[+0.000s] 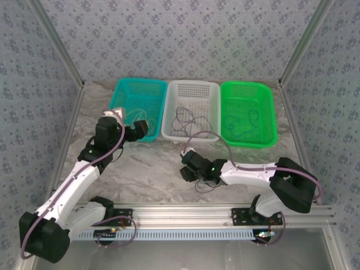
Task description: Untangle the cables
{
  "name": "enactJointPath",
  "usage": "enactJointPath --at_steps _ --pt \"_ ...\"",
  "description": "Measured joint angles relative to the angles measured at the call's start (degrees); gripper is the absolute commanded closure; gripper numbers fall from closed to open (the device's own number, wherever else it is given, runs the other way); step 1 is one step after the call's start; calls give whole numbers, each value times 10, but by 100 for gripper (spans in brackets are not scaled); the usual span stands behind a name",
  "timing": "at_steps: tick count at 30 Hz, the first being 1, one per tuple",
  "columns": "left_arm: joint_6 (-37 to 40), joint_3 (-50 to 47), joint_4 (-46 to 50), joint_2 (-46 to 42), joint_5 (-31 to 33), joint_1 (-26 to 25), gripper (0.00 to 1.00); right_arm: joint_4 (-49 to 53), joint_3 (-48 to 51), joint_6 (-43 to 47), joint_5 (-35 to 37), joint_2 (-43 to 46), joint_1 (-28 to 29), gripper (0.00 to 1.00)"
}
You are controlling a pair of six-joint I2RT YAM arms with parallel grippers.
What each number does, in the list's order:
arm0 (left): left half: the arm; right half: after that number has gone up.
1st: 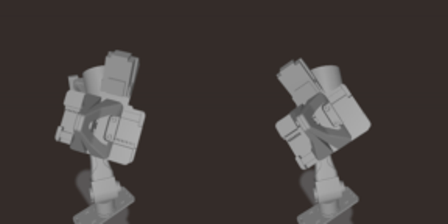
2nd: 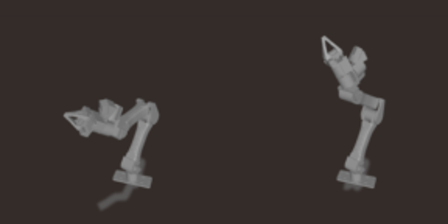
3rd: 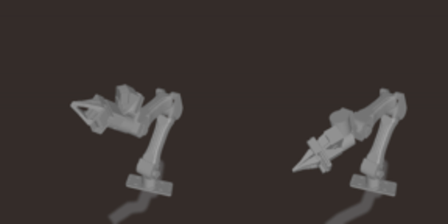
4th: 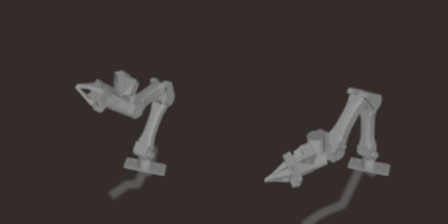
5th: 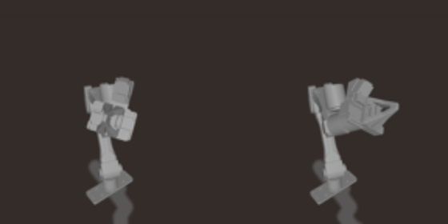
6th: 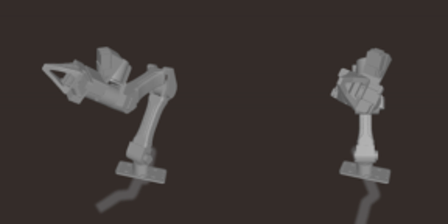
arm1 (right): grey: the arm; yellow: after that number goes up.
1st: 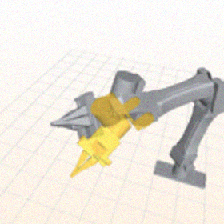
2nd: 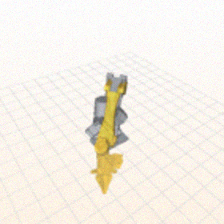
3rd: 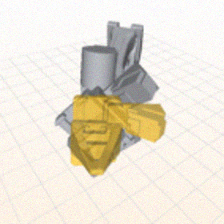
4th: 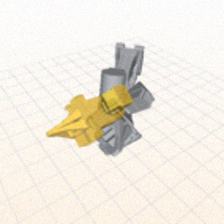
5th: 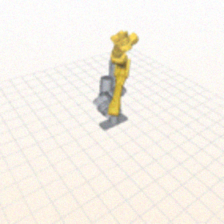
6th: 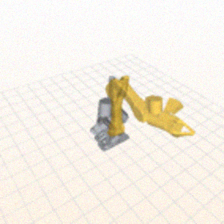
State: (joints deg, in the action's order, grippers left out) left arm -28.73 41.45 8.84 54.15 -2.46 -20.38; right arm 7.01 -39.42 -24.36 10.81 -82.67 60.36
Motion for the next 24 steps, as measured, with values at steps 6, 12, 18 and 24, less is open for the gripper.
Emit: enactJointPath --at_steps 6,12,18,24 --pt "-7 -17 -13 -6 0 0 1 11 -4 0 3 -23 -7 90" --pt "-11 -17 -18 -6 -1 0 1 7 10 3 3 7 -12 100" --pt "-14 -17 -24 -6 -10 -2 0 -43 37 11 -4 101 -14 100" --pt "-13 -21 -34 -12 -21 -19 1 -81 47 31 -47 177 -30 100"
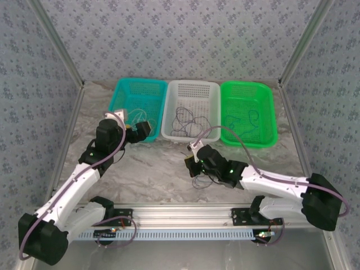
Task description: Untangle the cables
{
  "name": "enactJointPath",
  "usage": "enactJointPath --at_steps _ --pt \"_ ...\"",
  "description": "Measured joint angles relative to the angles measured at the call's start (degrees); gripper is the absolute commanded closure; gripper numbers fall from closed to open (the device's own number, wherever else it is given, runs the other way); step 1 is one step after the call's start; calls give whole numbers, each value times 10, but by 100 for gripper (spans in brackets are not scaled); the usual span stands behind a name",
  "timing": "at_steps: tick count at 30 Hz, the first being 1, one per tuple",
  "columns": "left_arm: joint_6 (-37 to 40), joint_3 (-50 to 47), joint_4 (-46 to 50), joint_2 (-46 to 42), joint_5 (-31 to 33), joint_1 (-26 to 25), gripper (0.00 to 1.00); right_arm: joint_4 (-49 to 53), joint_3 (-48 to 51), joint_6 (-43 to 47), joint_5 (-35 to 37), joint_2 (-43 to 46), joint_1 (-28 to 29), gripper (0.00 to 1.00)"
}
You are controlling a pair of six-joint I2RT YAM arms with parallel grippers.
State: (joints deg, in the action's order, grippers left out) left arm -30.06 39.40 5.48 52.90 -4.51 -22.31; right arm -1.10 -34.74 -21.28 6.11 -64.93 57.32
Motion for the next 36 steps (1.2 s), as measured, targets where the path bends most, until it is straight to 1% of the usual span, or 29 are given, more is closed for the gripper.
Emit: enactJointPath --at_steps 7,12,19,25,29,32,36 --pt "0 -4 -27 0 -16 -29 1 -18 3 8 -37 56 -22 100" --pt "5 -14 -62 0 -45 -61 1 -39 11 8 -65 84 -42 100" --pt "-10 -63 -118 -2 -90 -96 0 -71 18 5 -88 99 -52 100" --pt "-26 -85 -150 -3 -106 -130 2 -97 27 -3 -107 102 -61 100" --pt "-45 -97 -190 7 -118 -145 8 -106 30 -6 -110 105 -61 100" --pt "-64 -115 -223 22 -128 -155 19 -116 36 -10 -113 113 -61 100" --pt "-84 -125 -244 47 -135 -169 32 -124 39 -15 -118 116 -61 100"
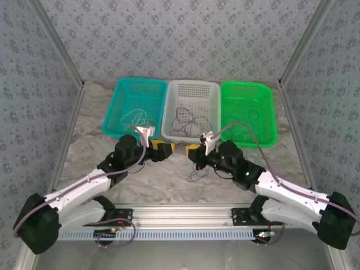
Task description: Untangle the cables
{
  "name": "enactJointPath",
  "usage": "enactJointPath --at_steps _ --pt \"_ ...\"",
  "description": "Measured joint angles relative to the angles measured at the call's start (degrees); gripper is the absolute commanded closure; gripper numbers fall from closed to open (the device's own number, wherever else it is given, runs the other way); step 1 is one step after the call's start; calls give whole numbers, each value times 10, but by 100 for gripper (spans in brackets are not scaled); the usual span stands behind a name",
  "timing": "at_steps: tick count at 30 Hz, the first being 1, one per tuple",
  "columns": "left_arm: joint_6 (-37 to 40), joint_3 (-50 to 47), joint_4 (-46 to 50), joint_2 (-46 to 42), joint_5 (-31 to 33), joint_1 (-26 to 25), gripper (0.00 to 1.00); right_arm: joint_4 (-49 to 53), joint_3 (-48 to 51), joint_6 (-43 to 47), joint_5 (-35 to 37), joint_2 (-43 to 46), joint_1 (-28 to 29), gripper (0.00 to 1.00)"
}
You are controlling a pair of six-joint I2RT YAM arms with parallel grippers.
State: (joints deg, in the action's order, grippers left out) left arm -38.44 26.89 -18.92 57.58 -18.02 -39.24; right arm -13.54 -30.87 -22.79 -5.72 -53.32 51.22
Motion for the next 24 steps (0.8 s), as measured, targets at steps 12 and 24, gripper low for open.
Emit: enactJointPath --at_steps 12,24 --pt "-18 0 -62 45 -18 -35 36 -14 12 -8 -8 13 -2 100" --pt "-30 -9 -141 45 -22 -52 32 -18 19 -18 -12 25 -3 100"
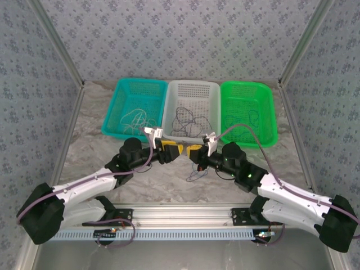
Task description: Untangle the cables
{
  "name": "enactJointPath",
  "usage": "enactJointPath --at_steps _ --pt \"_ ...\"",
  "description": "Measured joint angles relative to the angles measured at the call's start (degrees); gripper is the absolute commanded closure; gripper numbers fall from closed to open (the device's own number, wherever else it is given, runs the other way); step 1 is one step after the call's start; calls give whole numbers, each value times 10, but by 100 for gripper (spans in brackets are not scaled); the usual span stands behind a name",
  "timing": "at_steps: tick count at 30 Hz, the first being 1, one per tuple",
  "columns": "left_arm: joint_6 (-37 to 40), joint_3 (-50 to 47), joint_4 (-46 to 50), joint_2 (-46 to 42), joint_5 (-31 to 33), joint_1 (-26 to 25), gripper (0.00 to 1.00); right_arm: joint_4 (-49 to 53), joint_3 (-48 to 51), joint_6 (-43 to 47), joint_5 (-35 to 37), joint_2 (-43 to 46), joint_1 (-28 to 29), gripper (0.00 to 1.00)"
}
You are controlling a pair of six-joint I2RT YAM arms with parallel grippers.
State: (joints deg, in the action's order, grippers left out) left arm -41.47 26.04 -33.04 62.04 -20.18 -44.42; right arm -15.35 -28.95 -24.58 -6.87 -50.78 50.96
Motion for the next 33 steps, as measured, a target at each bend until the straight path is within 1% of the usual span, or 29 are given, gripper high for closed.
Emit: enactJointPath --at_steps 10,16,24,29,31,33 --pt "7 0 -15 16 0 -2 33 -10 0 -5 -16 0 0 100" --pt "14 2 -21 38 -1 -2 34 -17 0 -10 -26 0 0 100" --pt "14 26 -37 71 -5 -3 37 -30 6 -18 -30 0 -3 100" --pt "18 35 -37 85 -4 -4 45 -34 8 -21 -23 -7 -6 100" --pt "20 37 -34 89 -4 -4 50 -33 9 -22 -20 -10 -7 100" --pt "26 42 -24 90 0 -7 57 -33 10 -23 -19 -12 -7 100"
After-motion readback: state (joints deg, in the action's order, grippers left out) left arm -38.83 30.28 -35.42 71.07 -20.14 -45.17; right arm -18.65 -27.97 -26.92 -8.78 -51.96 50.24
